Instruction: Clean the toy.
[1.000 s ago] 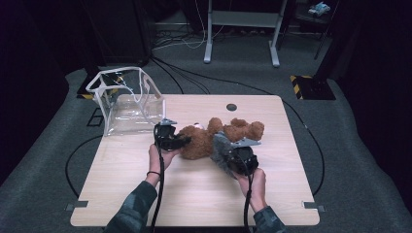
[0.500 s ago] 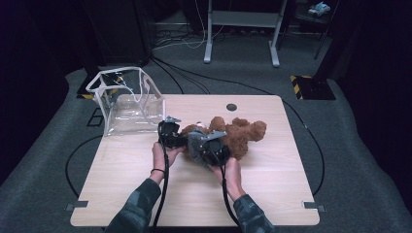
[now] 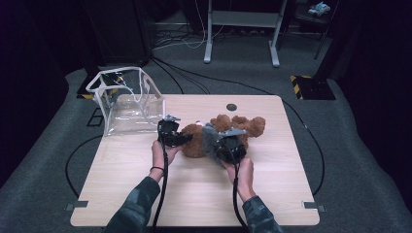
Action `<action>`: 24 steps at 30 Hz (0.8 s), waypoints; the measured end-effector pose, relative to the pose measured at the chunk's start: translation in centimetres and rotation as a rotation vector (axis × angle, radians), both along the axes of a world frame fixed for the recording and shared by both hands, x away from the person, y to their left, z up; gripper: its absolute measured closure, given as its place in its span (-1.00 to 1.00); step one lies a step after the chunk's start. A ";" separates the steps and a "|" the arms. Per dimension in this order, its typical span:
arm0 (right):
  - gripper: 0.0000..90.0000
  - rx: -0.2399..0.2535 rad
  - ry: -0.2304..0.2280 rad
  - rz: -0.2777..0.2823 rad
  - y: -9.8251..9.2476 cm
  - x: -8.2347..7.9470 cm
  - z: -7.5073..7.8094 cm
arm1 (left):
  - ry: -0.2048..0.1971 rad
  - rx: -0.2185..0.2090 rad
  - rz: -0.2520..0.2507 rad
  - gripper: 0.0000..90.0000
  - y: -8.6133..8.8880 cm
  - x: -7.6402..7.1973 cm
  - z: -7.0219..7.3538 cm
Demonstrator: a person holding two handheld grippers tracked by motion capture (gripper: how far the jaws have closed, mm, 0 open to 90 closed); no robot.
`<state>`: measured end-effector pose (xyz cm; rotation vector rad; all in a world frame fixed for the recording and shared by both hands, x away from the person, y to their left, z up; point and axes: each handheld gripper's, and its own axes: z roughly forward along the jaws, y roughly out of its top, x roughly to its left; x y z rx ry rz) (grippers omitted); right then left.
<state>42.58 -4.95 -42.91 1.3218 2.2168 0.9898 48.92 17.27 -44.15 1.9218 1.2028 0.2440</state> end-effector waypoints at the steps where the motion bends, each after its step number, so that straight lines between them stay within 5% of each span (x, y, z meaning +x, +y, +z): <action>1: 0.62 0.002 0.007 0.044 0.7 -0.1 -0.2 | 0.000 -0.001 -0.001 0.55 0.0 0.0 0.0; 5: 0.61 -0.041 0.023 0.149 4.5 -0.2 -1.4 | 0.001 0.000 -0.001 0.55 0.0 0.1 0.0; 8: 0.61 -0.060 0.036 0.133 5.7 0.3 -2.1 | 0.005 -0.001 -0.006 0.55 0.1 0.2 -0.1; 24: 0.62 -0.056 0.092 -0.005 0.5 1.2 -3.1 | 0.006 -0.011 -0.027 0.55 0.3 0.5 -0.3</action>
